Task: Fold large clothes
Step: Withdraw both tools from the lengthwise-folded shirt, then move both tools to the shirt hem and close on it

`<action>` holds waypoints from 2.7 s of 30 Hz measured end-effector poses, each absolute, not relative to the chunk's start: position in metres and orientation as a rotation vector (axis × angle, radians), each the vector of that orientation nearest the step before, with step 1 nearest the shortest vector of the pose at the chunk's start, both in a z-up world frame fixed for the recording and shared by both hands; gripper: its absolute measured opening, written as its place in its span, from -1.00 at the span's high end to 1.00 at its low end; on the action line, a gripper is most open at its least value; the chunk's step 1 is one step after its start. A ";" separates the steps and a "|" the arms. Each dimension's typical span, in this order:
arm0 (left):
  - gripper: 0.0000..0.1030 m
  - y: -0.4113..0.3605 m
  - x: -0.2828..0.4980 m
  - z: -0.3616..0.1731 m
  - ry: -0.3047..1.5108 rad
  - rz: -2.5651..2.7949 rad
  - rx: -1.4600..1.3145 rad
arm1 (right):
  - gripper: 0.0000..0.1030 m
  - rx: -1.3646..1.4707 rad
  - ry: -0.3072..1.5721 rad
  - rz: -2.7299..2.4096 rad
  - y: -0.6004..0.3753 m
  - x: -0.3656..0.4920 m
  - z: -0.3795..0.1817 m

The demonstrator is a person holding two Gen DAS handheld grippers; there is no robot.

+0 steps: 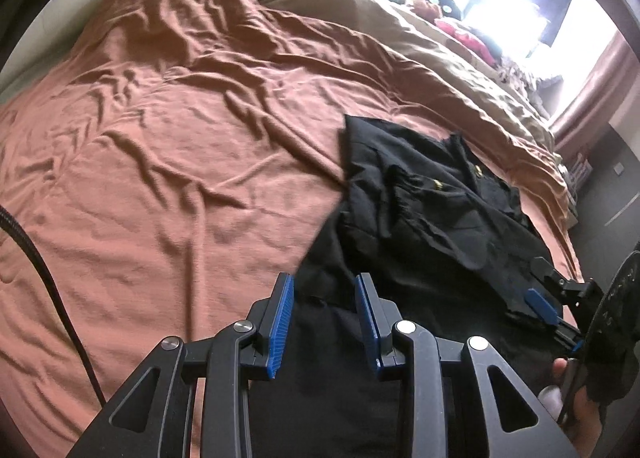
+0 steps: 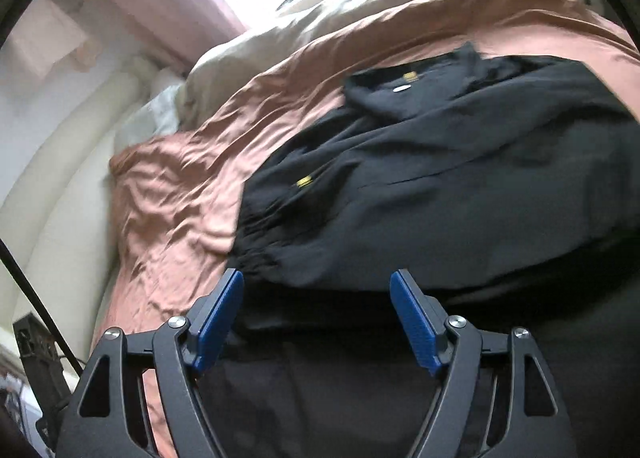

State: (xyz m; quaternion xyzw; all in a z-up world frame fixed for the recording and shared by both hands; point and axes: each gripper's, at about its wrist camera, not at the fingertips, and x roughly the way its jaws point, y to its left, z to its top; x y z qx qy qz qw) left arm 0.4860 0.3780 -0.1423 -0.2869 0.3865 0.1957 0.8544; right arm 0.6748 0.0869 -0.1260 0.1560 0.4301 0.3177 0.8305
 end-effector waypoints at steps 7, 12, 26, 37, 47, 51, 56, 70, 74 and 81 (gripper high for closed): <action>0.33 0.349 0.489 -0.121 0.796 0.338 -0.594 | -0.44 0.369 0.897 0.564 0.003 0.651 -0.099; -0.05 0.321 0.472 -0.100 0.767 0.305 -0.584 | -0.44 0.326 0.866 0.525 -0.047 0.618 -0.069; -0.20 0.282 0.378 -0.071 0.756 0.350 -0.528 | -0.44 0.259 0.849 0.486 -0.152 0.524 -0.031; -0.21 0.267 0.294 -0.064 0.739 0.379 -0.520 | -0.46 0.188 0.806 0.466 -0.213 0.463 -0.007; -0.82 0.246 0.229 -0.058 0.664 0.362 -0.484 | -0.69 0.141 0.766 0.372 -0.268 0.395 -0.001; -0.90 0.242 0.208 -0.058 0.635 0.355 -0.486 | -0.77 0.129 0.759 0.336 -0.284 0.371 -0.001; -0.98 0.241 0.183 -0.068 0.629 0.351 -0.491 | -1.00 0.124 0.754 0.325 -0.299 0.348 -0.010; -0.85 0.263 0.134 -0.118 0.658 0.344 -0.564 | -1.00 0.197 0.771 0.397 -0.334 0.333 -0.061; -0.48 0.264 0.144 -0.132 0.699 0.330 -0.564 | -0.82 0.232 0.788 0.389 -0.341 0.337 -0.077; -0.14 0.270 0.177 -0.162 0.761 0.315 -0.595 | -0.50 0.334 0.861 0.434 -0.342 0.363 -0.107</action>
